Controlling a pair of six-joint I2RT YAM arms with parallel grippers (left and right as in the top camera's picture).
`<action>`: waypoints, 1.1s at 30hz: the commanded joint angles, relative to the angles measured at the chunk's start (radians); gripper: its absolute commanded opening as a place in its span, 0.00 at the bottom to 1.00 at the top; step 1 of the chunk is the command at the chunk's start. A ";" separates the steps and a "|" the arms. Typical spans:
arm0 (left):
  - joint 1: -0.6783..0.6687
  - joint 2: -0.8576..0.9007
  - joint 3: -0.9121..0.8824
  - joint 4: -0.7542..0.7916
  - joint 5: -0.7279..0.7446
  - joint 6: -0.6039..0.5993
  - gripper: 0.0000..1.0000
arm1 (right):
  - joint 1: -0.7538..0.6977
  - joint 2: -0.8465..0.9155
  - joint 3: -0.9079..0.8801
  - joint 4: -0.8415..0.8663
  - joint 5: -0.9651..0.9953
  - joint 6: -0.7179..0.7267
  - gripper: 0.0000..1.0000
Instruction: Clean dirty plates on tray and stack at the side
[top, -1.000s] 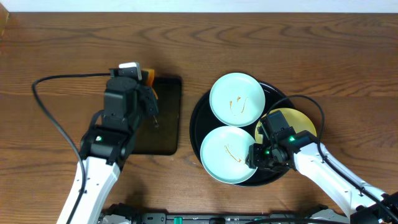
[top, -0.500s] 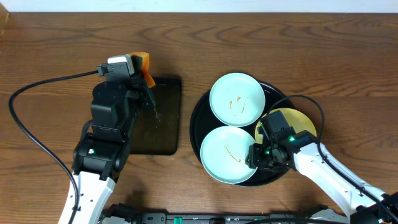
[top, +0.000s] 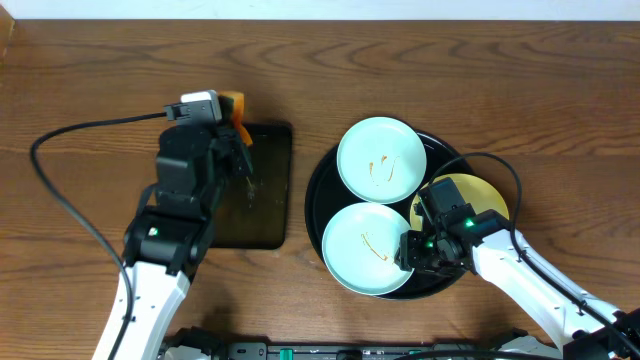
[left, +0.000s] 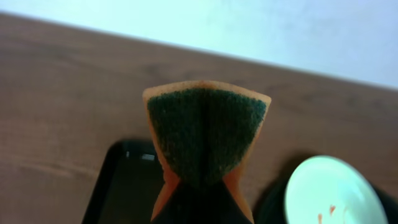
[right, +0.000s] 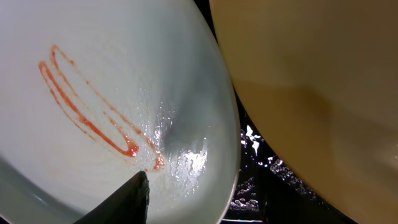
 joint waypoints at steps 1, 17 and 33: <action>-0.002 0.059 0.000 -0.039 -0.002 -0.022 0.07 | 0.013 0.004 -0.006 0.001 0.003 0.012 0.53; -0.017 0.531 0.000 -0.151 0.120 -0.144 0.08 | 0.013 0.004 -0.006 0.001 0.003 0.012 0.53; -0.183 0.613 0.001 -0.052 0.190 -0.156 0.07 | 0.013 0.004 -0.006 0.000 0.003 0.012 0.53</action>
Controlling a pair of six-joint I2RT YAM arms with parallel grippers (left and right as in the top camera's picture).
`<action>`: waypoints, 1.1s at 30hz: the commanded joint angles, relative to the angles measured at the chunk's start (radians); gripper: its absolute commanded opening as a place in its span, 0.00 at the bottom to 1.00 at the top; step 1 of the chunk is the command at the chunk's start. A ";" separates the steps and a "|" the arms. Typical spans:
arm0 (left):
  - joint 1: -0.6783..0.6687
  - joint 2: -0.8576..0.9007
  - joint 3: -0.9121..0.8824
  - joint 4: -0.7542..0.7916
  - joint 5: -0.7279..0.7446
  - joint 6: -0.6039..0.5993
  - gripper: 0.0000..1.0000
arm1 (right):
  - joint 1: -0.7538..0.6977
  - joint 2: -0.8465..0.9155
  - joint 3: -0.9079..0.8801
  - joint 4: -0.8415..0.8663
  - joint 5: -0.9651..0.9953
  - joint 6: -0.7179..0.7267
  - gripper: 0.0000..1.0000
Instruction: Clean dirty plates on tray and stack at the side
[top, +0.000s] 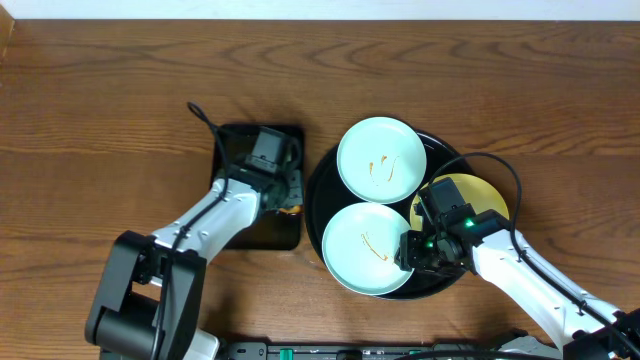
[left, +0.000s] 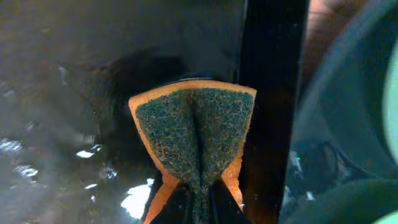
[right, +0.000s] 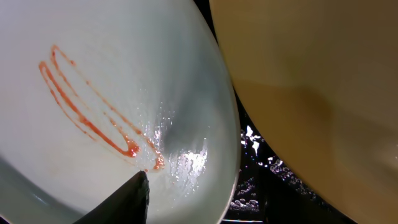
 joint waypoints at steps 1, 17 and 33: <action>-0.015 0.007 0.001 0.013 0.021 -0.005 0.07 | 0.013 0.004 -0.005 -0.001 0.003 0.012 0.53; -0.011 -0.200 0.002 0.021 -0.178 0.080 0.07 | 0.013 0.004 -0.005 -0.001 0.003 0.012 0.54; -0.011 -0.642 0.002 0.028 -0.367 0.180 0.07 | 0.013 0.004 -0.005 -0.001 0.003 0.012 0.53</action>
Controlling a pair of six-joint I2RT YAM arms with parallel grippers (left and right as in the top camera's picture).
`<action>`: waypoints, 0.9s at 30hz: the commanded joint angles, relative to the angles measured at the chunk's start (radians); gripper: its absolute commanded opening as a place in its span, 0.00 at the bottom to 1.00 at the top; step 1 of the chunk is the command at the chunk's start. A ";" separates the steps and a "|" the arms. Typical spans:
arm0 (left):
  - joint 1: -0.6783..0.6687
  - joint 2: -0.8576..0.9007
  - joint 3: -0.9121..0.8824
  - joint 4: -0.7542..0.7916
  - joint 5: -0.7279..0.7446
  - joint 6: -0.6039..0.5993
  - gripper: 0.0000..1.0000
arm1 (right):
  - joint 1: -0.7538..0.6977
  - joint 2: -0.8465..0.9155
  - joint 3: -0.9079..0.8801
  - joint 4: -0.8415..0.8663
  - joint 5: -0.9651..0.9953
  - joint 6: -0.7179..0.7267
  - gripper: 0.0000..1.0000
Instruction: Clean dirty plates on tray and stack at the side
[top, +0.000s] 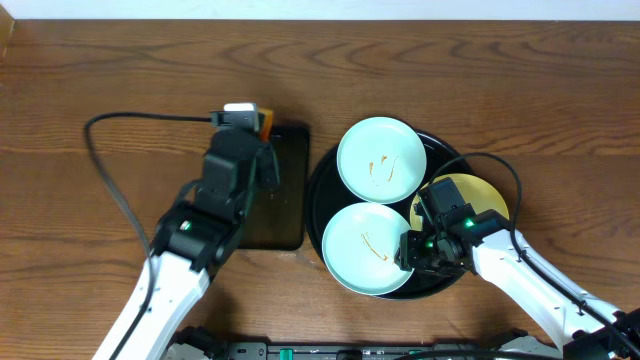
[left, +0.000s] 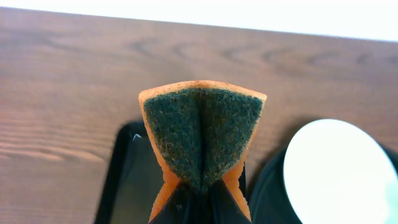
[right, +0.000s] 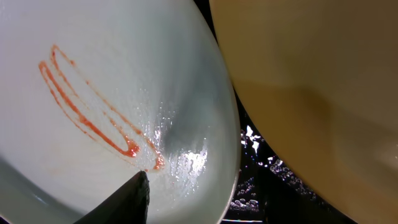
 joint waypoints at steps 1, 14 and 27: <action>0.001 -0.080 0.003 0.011 -0.044 0.029 0.07 | 0.013 0.004 -0.005 -0.001 0.003 0.012 0.53; 0.001 -0.200 0.003 0.073 -0.044 0.030 0.07 | 0.013 0.004 -0.005 -0.001 0.003 0.012 0.53; 0.000 -0.240 0.003 0.208 -0.044 0.187 0.08 | 0.013 0.004 -0.005 -0.001 0.003 0.012 0.53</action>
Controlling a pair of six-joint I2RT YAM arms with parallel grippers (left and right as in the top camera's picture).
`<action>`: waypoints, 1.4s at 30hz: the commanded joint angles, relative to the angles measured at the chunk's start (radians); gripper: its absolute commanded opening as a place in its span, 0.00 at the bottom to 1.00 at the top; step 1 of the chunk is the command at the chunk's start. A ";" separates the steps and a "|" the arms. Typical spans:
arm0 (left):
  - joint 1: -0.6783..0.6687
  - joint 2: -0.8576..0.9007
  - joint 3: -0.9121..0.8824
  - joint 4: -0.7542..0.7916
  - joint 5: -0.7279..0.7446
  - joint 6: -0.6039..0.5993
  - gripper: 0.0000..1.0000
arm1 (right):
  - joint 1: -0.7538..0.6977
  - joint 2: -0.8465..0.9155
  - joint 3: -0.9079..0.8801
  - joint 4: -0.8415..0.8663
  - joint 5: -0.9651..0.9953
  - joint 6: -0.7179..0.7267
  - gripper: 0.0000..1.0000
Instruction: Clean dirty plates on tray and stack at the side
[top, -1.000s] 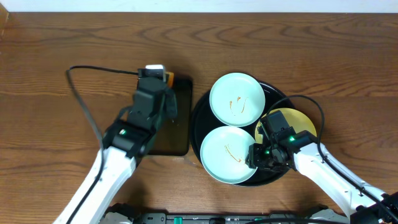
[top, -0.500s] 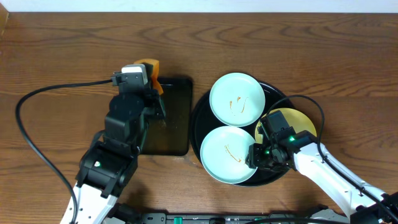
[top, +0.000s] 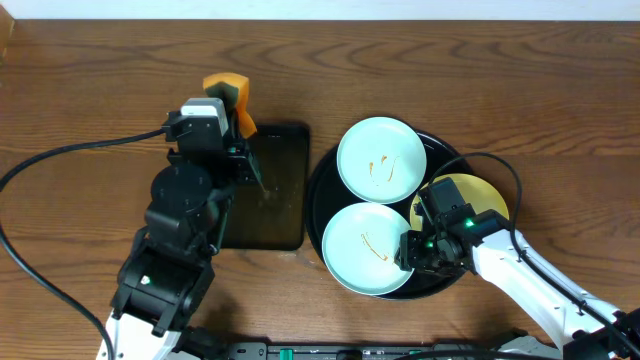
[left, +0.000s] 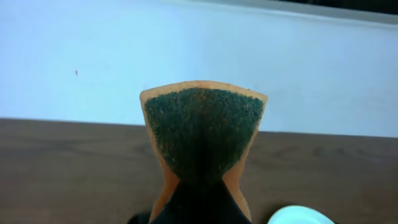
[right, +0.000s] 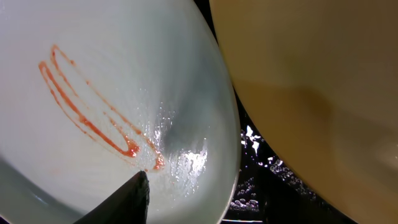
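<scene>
My left gripper (left: 200, 198) is shut on a folded orange sponge (left: 202, 127) with its green scouring face toward the camera. It is held in the air past the far left corner of the black rectangular tray (top: 282, 150), where the sponge (top: 226, 90) shows. A round black tray (top: 318, 205) carries two pale green plates, the far one (top: 381, 158) and the near one (top: 366, 248), both streaked with red sauce, and a yellow plate (top: 478, 194). My right gripper (top: 413, 256) grips the near plate's right rim. One finger (right: 121, 200) lies on the plate (right: 93, 68); the other is hidden.
The rectangular tray's floor (top: 250, 215) looks wet and lies left of the round tray. Left arm cable (top: 60, 160) loops over the brown wooden table (top: 90, 80). A pale wall (left: 93, 56) fills the left wrist view.
My left gripper with the sponge has moved left and lifted, from over the rectangular tray's far right edge to beyond its far left corner. Its camera now faces the wall. The right gripper is unchanged.
The sponge was first held above the rectangular tray's far edge. It was then down in the tray's wet near right corner. After that it was raised over the far edge, and now it is higher and further left. My right gripper stayed on the near plate throughout.
</scene>
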 joint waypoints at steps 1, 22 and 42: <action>0.000 -0.021 0.003 0.021 -0.013 0.066 0.07 | 0.013 0.004 -0.005 -0.001 0.003 0.012 0.53; 0.001 -0.039 0.003 0.021 -0.013 0.110 0.07 | 0.013 0.004 -0.005 0.000 0.003 0.012 0.54; 0.000 -0.039 0.003 0.021 -0.013 0.110 0.08 | 0.013 0.004 -0.005 -0.001 0.003 0.012 0.54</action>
